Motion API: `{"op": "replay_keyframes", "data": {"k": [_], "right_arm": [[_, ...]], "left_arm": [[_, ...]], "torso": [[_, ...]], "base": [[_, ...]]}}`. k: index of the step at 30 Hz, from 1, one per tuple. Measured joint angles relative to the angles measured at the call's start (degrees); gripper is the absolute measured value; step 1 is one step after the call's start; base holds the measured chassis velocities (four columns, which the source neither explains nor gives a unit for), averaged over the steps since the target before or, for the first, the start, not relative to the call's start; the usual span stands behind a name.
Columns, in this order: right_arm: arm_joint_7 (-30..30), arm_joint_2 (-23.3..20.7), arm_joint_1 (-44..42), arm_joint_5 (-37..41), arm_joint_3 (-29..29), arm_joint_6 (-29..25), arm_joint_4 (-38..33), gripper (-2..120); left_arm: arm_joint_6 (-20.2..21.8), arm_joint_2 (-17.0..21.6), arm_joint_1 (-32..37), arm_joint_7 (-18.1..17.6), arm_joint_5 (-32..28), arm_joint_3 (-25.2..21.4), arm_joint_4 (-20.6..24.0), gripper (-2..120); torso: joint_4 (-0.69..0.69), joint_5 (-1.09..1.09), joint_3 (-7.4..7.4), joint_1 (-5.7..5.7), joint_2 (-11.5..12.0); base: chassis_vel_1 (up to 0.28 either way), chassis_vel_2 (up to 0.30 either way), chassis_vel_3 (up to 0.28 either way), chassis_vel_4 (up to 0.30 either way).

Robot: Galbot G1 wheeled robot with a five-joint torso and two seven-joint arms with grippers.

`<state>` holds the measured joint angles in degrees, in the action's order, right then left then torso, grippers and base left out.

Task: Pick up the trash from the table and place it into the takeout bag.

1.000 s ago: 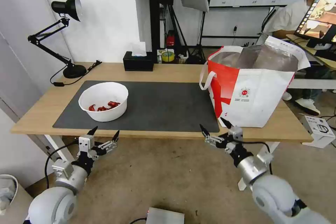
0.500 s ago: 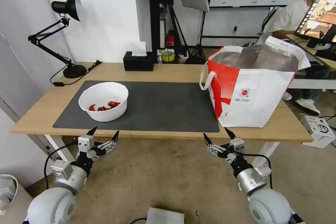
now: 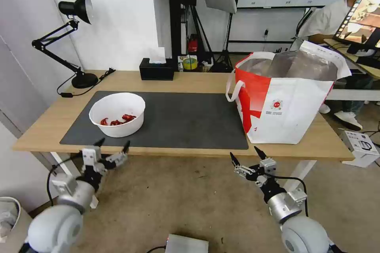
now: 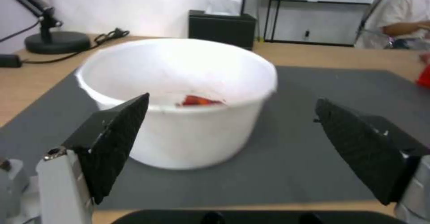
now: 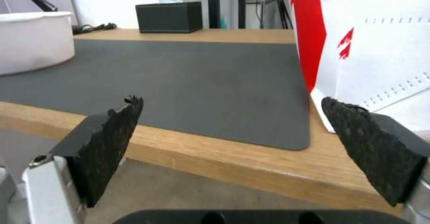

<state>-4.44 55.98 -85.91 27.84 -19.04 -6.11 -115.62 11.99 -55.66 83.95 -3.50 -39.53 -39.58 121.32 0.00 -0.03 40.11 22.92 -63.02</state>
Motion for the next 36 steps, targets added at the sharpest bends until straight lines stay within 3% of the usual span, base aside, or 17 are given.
{"op": "replay_keyframes", "data": {"k": [2,3,6,8,10,11,13,18,23,26,36], "right_arm": [[0.0,0.0,0.03,0.02,0.0,0.03,-0.01,100],[0.0,0.0,0.03,0.02,0.0,0.03,-0.01,100],[-0.01,-0.02,0.06,0.05,0.02,0.08,-0.03,100],[0.0,-0.02,0.07,0.05,0.02,0.09,-0.03,100],[0.0,-0.02,0.08,0.07,0.03,0.1,-0.04,100],[0.0,-0.02,0.08,0.07,0.03,0.1,-0.04,100],[-0.01,-0.02,0.09,0.08,0.04,0.12,-0.05,100],[0.0,-0.03,0.1,0.1,0.06,0.13,-0.07,100],[0.0,-0.03,0.11,0.11,0.06,0.14,-0.08,100],[0.01,-0.04,0.13,0.12,0.06,0.15,-0.09,100],[0.01,-0.04,0.14,0.12,0.06,0.18,-0.09,100]], "left_arm": [[1.4,3.47,-1.69,-1.99,-4.32,-0.57,0.14,100],[1.4,3.47,-1.69,-1.99,-4.32,-0.57,0.14,100],[4.23,8.74,-7.25,-3.75,-9.92,0.03,-2.55,100],[5.71,9.93,-9.33,-5.18,-12.33,0.37,-3.37,100],[9.4,12.61,-14.41,-8.91,-19.14,1.62,-5.47,100],[9.4,12.61,-14.41,-8.91,-19.14,1.62,-5.47,100],[13.27,15.08,-19.23,-12.19,-24.7,3.28,-8.12,100],[20.32,18.64,-23.67,-15.55,-30.87,4.34,-12.15,100],[23.63,20.39,-25.0,-17.9,-35.21,4.36,-15.15,100],[27.09,21.01,-28.56,-18.79,-40.13,6.71,-18.9,100],[30.24,20.48,-35.7,-19.32,-43.62,12.73,-24.03,100]], "torso": [[0.02,0.05,0.0,-0.01,0.0],[0.02,0.05,0.0,-0.01,0.0],[0.0,0.02,0.0,0.0,0.0],[0.0,0.02,0.0,0.0,0.0],[0.0,0.03,0.0,0.0,0.0],[0.0,0.03,0.0,0.0,0.0],[0.0,0.02,0.0,0.0,0.0],[-0.01,0.04,0.0,0.0,0.0],[0.03,0.02,0.0,0.0,0.0],[0.0,0.03,0.0,0.0,0.0],[0.0,0.03,0.0,0.0,0.0]], "base": [[0.0,0.0,0.0,0.0],[0.0,0.0,0.0,0.0],[0.0,0.0,0.0,0.0],[0.0,0.0,0.0,0.0],[0.0,0.0,0.0,0.0],[0.0,0.0,0.0,0.0],[0.0,0.0,0.0,0.0],[0.0,0.0,0.0,0.0],[0.0,0.0,0.0,0.0],[0.0,0.0,0.0,0.0],[0.0,0.0,0.0,0.0]]}}
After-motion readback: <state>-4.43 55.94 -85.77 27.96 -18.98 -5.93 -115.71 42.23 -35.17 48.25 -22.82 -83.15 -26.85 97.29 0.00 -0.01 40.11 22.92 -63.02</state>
